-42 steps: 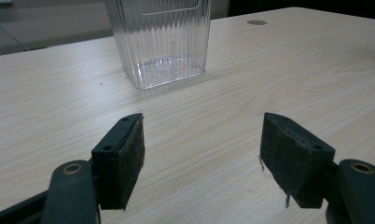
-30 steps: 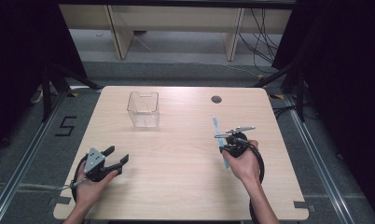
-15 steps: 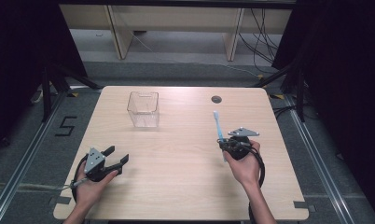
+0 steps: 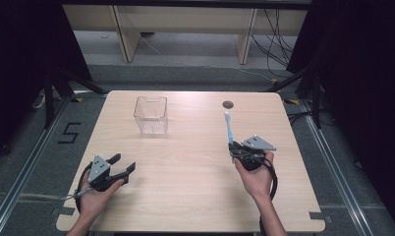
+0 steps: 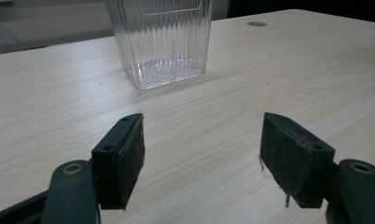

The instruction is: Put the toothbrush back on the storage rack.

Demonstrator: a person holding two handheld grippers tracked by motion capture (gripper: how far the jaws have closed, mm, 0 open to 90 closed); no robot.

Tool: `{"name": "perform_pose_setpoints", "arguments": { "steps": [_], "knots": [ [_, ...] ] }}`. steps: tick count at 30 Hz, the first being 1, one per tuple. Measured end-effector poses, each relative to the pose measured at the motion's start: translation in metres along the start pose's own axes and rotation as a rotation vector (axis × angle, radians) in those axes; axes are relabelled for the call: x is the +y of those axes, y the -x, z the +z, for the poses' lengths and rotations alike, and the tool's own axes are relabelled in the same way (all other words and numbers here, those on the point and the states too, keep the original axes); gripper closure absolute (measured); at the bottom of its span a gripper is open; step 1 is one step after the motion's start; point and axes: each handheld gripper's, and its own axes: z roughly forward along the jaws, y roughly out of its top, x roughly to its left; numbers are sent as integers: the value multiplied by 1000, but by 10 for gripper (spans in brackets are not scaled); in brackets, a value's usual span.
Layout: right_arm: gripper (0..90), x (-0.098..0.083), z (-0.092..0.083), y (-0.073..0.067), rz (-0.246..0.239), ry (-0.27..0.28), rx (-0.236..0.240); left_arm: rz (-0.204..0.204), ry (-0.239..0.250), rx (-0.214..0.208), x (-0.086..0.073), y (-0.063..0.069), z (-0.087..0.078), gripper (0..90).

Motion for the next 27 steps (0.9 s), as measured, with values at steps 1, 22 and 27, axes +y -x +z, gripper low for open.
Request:
{"name": "perform_pose_setpoints", "arguments": {
  "steps": [1, 22, 27],
  "knots": [
    [791, 0, -1, -2, 18, 3, 5, 0, 0, 0, 0, 0, 0, 300],
    [791, 4, -5, -14, 31, 233, 74, -19, 18, -5, -1, -2, 1, 300],
    [791, 6, -4, -16, 29, 272, 85, -37, 18, -4, -1, -2, -1, 301]
  ]
}}
